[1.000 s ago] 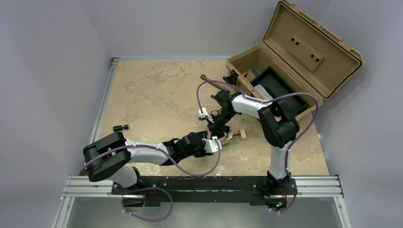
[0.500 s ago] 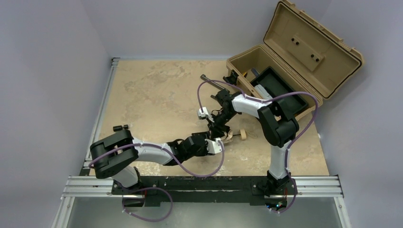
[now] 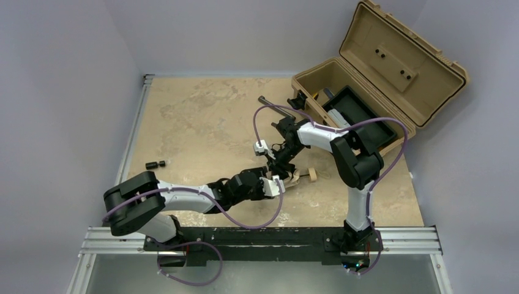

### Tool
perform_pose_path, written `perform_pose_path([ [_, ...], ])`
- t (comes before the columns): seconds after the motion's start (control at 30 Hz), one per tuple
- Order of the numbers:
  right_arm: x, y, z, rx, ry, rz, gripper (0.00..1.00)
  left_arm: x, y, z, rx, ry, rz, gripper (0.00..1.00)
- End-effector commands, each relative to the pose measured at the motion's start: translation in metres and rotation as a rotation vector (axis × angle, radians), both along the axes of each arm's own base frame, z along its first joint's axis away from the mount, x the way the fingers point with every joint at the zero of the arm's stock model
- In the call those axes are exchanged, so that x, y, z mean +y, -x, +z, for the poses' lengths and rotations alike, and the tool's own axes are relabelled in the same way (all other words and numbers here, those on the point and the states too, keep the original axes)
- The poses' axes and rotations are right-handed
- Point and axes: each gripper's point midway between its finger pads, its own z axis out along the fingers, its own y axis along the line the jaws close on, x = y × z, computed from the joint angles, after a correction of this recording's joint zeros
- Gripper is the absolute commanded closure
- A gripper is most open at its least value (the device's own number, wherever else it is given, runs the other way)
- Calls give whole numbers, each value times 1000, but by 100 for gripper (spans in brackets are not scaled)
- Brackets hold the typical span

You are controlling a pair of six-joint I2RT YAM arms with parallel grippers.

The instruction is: Put away the umbrella

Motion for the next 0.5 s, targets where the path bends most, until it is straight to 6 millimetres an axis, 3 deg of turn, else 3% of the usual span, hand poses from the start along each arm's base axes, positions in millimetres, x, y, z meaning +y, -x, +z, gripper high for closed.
perform_pose_path([
  [0.0, -71, 37, -80, 47, 372, 120, 100, -9, 4, -10, 38, -13, -54, 39],
  [0.27, -71, 38, -81, 51, 375, 120, 100, -5, 8, -24, 89, -45, -76, 36],
  [0.47, -70, 38, -80, 51, 373, 121, 100, 2, -2, -37, 118, -93, -47, 35],
])
